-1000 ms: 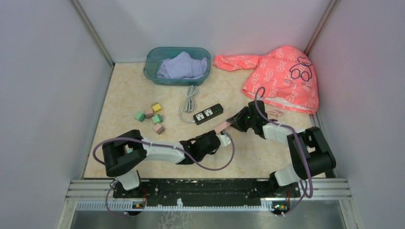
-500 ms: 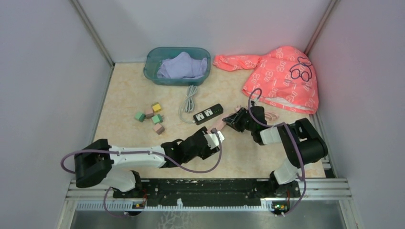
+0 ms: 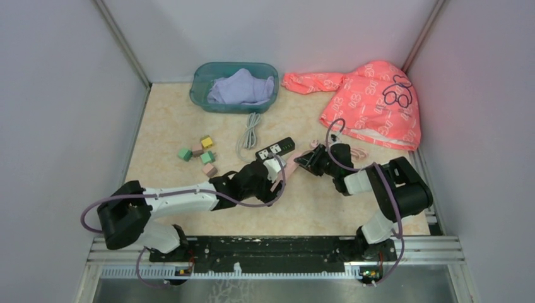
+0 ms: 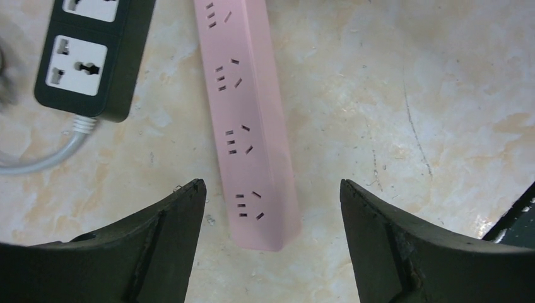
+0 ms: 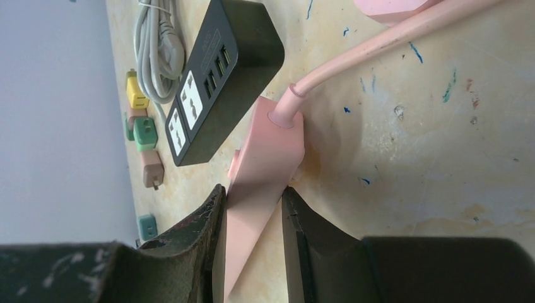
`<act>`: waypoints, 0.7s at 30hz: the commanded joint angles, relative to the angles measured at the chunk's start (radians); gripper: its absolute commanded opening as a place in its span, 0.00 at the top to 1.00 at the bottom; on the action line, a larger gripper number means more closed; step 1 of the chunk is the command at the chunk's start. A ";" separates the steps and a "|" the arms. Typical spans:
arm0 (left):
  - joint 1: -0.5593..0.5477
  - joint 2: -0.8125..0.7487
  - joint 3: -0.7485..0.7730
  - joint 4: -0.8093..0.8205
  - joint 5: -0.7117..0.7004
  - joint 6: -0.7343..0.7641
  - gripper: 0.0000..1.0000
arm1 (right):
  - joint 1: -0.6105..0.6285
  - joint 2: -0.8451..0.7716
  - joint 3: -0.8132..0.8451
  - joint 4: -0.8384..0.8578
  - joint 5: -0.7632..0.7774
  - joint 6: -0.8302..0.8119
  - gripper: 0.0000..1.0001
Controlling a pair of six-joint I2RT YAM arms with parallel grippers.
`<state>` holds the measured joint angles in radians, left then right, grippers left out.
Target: Insert the plug
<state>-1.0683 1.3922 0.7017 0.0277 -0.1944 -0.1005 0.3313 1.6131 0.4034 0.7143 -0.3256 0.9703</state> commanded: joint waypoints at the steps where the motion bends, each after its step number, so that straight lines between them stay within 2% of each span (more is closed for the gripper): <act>1: 0.015 0.052 0.058 -0.039 0.071 -0.061 0.17 | 0.008 0.000 -0.042 -0.202 0.051 -0.183 0.77; 9: 0.062 0.113 0.088 -0.086 0.068 -0.090 0.16 | 0.008 -0.109 -0.043 -0.430 0.125 -0.271 0.72; 14: 0.068 0.149 0.113 -0.094 0.102 -0.090 0.16 | 0.008 -0.154 -0.020 -0.477 0.131 -0.313 0.71; 19: 0.070 0.177 0.133 -0.114 0.062 -0.086 0.16 | 0.008 -0.222 0.040 -0.514 0.116 -0.337 0.67; 21: 0.072 0.190 0.135 -0.108 0.060 -0.076 0.20 | 0.008 -0.258 0.071 -0.549 0.124 -0.352 0.65</act>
<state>-1.0004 1.5604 0.8074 -0.0696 -0.1246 -0.1810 0.3321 1.4181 0.4221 0.3134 -0.2485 0.6933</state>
